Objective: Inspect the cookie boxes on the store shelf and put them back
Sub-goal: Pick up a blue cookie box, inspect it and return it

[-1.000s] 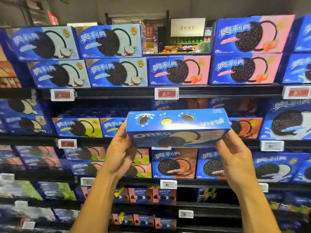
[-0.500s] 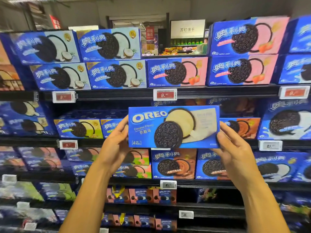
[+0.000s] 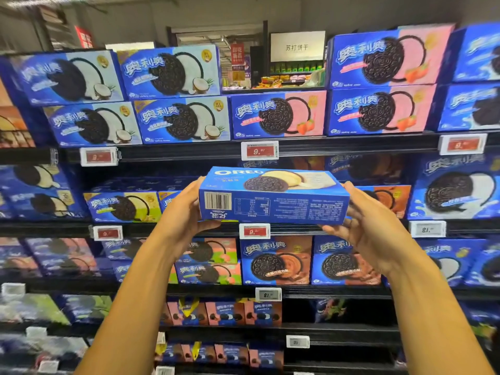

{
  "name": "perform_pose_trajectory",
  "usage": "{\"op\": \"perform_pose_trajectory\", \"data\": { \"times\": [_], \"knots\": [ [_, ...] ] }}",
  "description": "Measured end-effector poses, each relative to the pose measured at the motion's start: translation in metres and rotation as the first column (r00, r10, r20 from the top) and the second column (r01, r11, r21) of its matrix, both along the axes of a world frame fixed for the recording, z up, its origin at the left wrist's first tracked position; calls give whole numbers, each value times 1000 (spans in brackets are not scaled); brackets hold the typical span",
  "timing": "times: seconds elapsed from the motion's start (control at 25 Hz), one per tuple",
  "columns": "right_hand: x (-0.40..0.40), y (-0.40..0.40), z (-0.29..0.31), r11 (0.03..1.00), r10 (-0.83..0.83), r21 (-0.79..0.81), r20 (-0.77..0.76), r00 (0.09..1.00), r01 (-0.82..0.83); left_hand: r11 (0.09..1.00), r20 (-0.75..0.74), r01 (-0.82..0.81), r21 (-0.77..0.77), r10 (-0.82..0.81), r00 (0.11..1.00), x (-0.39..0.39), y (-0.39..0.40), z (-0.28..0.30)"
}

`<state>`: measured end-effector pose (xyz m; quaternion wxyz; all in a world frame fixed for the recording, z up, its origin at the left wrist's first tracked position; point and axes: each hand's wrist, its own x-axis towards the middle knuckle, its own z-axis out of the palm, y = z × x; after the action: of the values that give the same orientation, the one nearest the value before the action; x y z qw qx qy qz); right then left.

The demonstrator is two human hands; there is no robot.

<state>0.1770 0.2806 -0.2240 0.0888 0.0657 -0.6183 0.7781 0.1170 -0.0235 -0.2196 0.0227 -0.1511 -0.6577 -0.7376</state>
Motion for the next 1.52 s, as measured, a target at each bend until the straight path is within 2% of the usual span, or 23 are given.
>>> {"op": "perform_pose_trajectory", "data": {
  "times": [0.28,0.4,0.52,0.84,1.12,1.28,1.52],
  "knots": [
    [2,-4,3,997,45,63,-87,995,-40,998,-47,22,64,-19,999,-1,-5,2],
    [0,-3,3,996,81,31,-110,991,-78,990,-89,-19,140,32,996,-3,-9,4],
    [-1,-6,5,998,69,24,-175,982,-66,989,-140,-26,147,46,989,-4,-14,2],
    [-5,-11,7,1000,-3,-4,-314,950,1,984,-179,106,143,-80,981,-14,-22,-2],
    [-7,-12,8,1000,-22,-27,-316,948,14,966,-168,153,211,-118,979,-8,-22,2],
    [-9,-15,8,994,-95,-75,-290,952,76,970,-168,127,206,-93,981,-6,-24,4],
    [-10,-17,10,993,-118,-43,-271,955,110,976,-173,104,190,-71,982,-6,-24,8]
  ]
}}
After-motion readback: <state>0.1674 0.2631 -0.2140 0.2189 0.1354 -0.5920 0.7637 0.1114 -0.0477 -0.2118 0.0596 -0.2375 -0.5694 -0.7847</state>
